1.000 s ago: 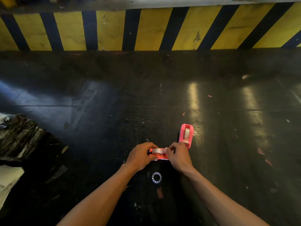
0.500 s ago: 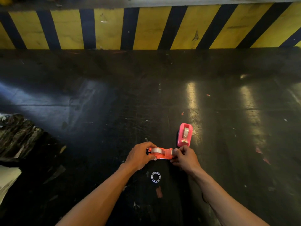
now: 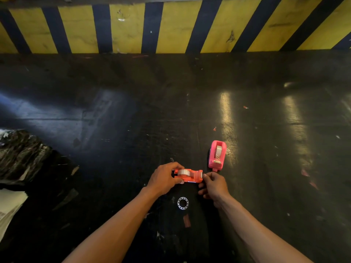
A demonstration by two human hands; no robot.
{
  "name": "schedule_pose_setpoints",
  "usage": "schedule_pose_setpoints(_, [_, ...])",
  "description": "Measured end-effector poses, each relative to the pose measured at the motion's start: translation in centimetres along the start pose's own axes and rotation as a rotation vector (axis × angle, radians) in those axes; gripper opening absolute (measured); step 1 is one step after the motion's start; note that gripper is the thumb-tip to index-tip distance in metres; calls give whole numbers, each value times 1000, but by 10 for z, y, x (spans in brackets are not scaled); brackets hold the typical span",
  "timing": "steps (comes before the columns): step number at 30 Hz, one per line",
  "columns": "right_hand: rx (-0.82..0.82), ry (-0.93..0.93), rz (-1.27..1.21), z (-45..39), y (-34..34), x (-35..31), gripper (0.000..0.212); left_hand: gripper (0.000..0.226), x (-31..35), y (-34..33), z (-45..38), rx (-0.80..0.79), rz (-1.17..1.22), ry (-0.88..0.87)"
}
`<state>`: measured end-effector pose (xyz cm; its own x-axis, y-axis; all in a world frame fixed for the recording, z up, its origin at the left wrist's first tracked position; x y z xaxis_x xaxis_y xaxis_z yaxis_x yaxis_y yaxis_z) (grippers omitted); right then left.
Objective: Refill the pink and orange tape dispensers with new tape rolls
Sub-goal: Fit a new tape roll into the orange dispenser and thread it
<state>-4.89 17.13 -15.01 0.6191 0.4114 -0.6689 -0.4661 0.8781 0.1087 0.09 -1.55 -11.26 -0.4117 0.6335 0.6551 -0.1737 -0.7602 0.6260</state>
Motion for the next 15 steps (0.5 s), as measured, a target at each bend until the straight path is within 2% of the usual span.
schedule_pose_setpoints(7, [154,14,-83,8,-8,8,17,46,-3,-2,-3,1,-1,3])
schedule_pose_setpoints(11, [82,-11,50,6,-3,3,9,47,-3,-4,-2,-6,-3,-5])
schedule_pose_setpoints(13, [68,51,160,9,2,-2,17,50,-4,-4,-2,-12,-12,-14])
schedule_pose_setpoints(15, [136,240,273,17,8,-13,37,62,-6,-5,0,-39,-31,-28])
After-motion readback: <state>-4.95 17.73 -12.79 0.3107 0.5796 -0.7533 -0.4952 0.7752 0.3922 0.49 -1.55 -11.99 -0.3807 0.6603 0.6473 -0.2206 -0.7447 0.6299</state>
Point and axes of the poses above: each hand's wrist, its own z-axis away from the middle knuckle, its own y-axis out of the back of the hand, x = y × z, the point moved 7 cm from there along -z, towards the middle knuckle, and after that the axes turned 6 degrees about -x, right-handed, at the moved point
